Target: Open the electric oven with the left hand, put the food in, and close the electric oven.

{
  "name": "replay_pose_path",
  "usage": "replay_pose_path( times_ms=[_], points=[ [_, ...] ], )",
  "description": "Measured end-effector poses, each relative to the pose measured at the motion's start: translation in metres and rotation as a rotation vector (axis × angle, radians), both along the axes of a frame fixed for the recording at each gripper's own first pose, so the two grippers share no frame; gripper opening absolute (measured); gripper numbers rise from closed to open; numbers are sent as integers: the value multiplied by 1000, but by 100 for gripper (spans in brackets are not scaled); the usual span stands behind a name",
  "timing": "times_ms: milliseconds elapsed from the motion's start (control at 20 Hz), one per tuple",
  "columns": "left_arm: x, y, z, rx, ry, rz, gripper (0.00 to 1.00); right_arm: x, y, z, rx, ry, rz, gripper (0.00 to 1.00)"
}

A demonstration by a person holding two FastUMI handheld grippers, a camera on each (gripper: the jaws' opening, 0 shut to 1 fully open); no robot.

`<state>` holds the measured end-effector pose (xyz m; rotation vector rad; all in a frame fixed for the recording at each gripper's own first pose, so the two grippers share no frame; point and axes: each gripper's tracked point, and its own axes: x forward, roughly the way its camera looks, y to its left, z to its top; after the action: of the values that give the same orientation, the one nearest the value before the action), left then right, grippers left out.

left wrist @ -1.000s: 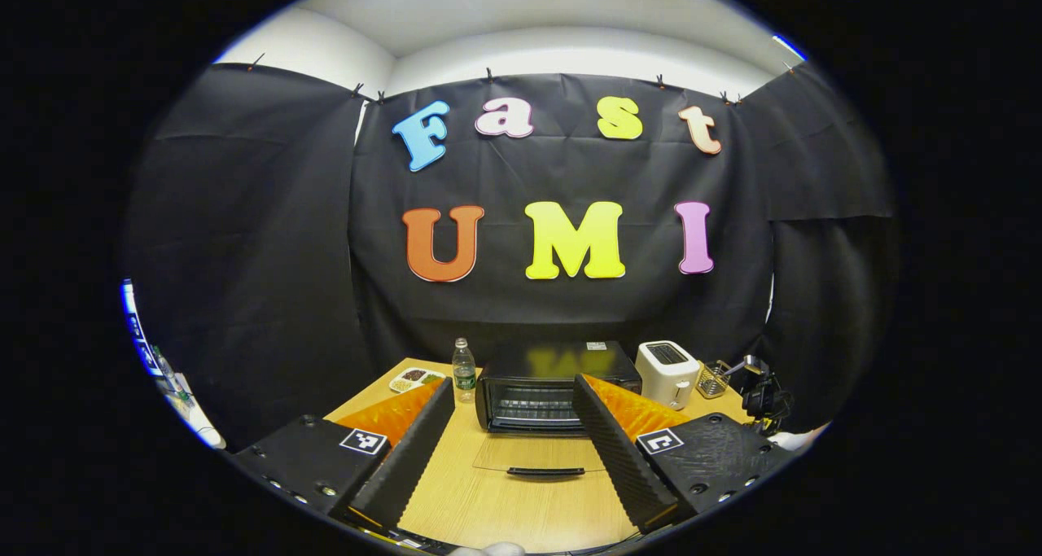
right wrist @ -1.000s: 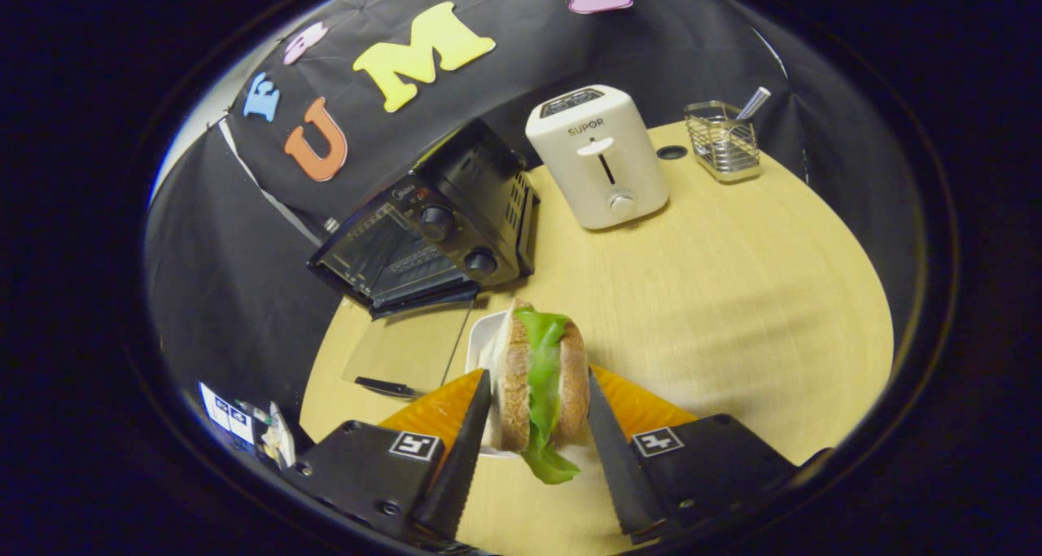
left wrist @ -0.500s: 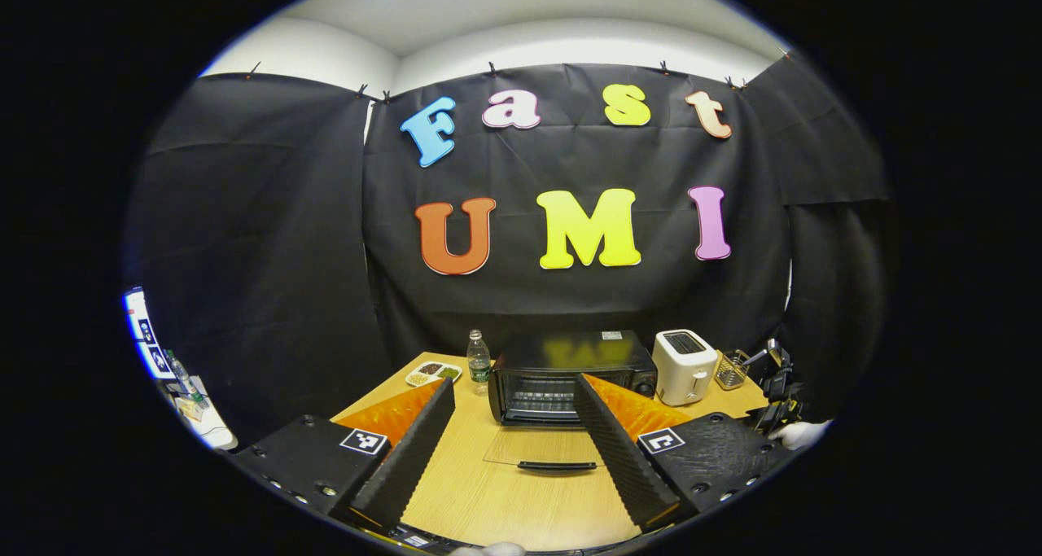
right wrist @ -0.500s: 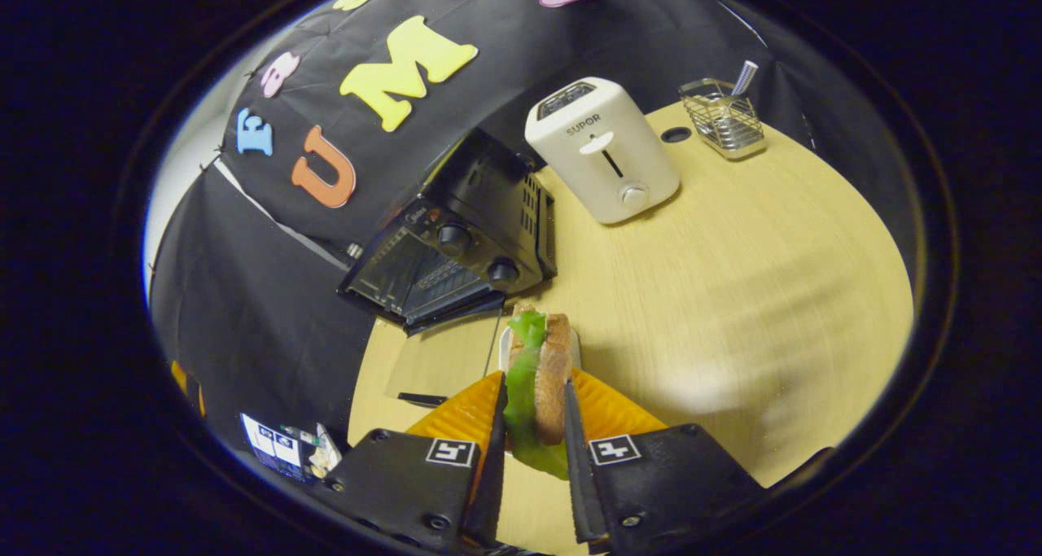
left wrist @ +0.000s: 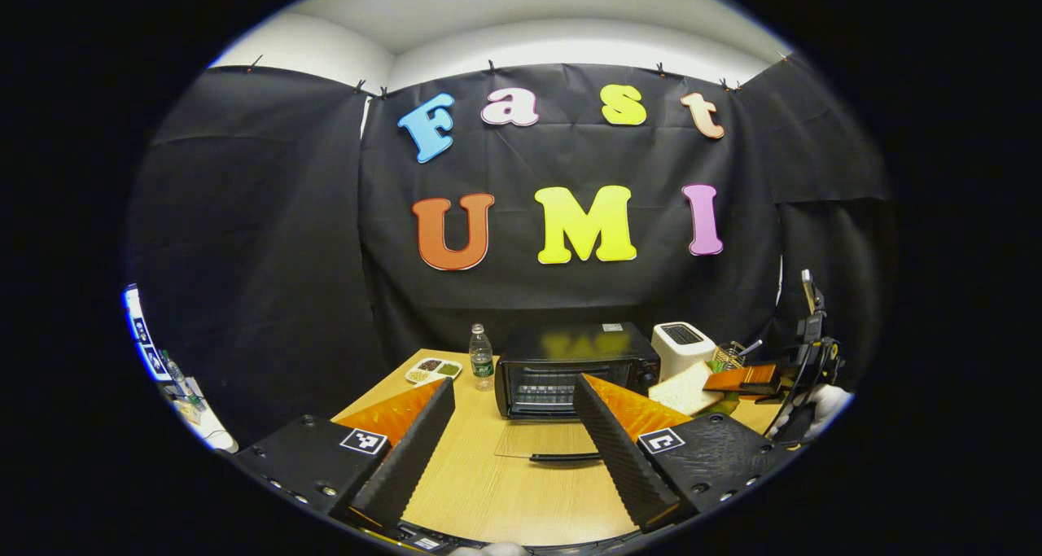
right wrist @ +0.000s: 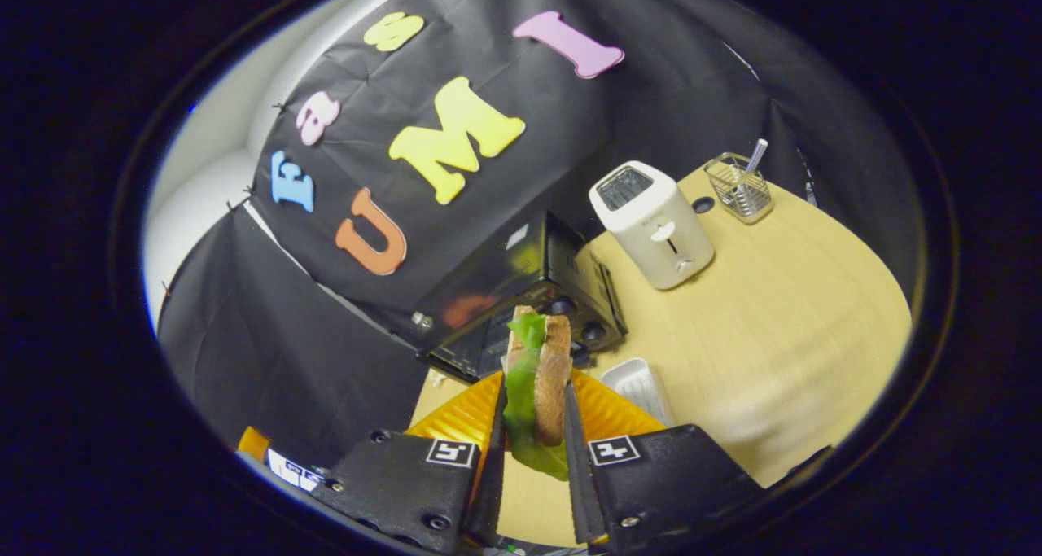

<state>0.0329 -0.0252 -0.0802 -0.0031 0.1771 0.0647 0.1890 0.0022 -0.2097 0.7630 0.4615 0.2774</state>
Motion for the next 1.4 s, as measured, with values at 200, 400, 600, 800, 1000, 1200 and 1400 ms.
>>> replay_pose_path(
  times_ms=[200,400,600,800,1000,1200,1400],
  points=[
    [1,9,-8,-14,10,-37,96,1,45,6,80,-41,-75,37],
    [0,13,-19,2,27,-102,96,11,92,-20,183,-23,-150,37],
    [-3,28,-31,26,44,-145,96,38,132,-51,267,4,-242,37],
    [-7,52,-45,37,78,-146,96,72,163,-71,353,23,-334,37],
    [-9,72,-59,53,122,-138,96,109,192,-85,366,37,-384,37],
    [-7,82,-66,63,142,-134,96,149,205,-96,370,44,-425,37],
    [-6,88,-74,65,161,-124,96,184,198,-114,407,71,-484,37]
  ],
)
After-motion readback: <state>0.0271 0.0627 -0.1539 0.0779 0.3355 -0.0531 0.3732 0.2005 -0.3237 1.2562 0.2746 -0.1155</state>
